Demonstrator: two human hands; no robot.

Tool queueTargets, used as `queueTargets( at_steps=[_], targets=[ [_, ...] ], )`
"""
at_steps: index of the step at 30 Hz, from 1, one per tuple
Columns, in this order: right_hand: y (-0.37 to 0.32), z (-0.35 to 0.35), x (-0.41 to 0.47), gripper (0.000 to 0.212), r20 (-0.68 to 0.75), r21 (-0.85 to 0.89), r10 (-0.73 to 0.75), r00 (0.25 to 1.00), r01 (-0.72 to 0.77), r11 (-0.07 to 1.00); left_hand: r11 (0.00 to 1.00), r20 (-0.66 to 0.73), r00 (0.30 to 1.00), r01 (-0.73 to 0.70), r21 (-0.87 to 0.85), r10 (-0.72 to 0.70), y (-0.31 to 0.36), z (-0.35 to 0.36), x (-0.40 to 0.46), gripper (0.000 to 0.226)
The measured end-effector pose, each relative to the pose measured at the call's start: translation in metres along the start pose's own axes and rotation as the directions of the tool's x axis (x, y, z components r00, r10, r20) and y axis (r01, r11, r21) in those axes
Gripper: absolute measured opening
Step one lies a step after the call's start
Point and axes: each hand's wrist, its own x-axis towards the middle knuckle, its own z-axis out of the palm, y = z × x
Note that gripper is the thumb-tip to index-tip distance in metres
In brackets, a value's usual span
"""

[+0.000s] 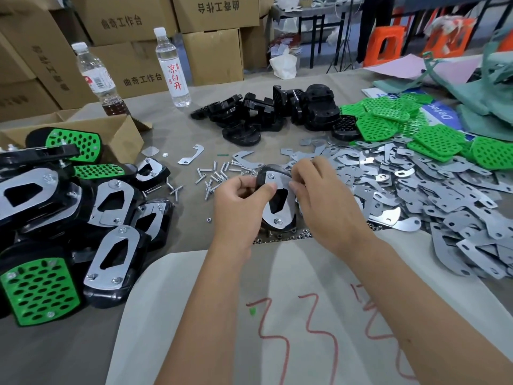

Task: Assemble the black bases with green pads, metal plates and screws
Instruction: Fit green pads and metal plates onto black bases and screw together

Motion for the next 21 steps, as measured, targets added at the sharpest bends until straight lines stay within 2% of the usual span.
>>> queueTargets(
  at_steps=[5,8,11,13,17,21],
  targets=[
    [-0.004,0.0,-0.001,0.016,-0.028,-0.058,-0.027,0.999,0.026,0.998,0.999,-0.004,1.0,-0.021,0.044,0.021,0.003,-0.001,-0.002,0.024],
    [-0.005,0.003,0.0,0.021,-0.086,-0.039,0.029,0.996,-0.033,0.999,0.99,-0.036,0.995,-0.09,0.107,0.095,0.005,0.001,-0.005,0.021],
    [-0.007,0.004,0.002,0.027,-0.153,0.059,0.063,0.986,-0.054,0.997,0.909,-0.068,0.954,-0.256,0.327,0.293,0.001,0.006,-0.006,0.015],
    [-0.007,0.005,0.002,0.028,-0.142,0.096,0.034,0.989,-0.02,0.995,0.839,-0.03,0.92,-0.343,0.422,0.391,-0.001,0.009,-0.009,0.016],
    [-0.006,0.006,0.0,0.029,-0.125,0.114,-0.029,0.992,0.044,0.992,0.745,0.034,0.867,-0.446,0.497,0.497,-0.005,0.016,-0.012,0.018],
    [-0.007,0.008,0.0,0.022,-0.139,0.128,-0.014,0.99,0.032,0.991,0.711,0.034,0.84,-0.479,0.514,0.541,-0.007,0.018,-0.014,0.019]
  ],
)
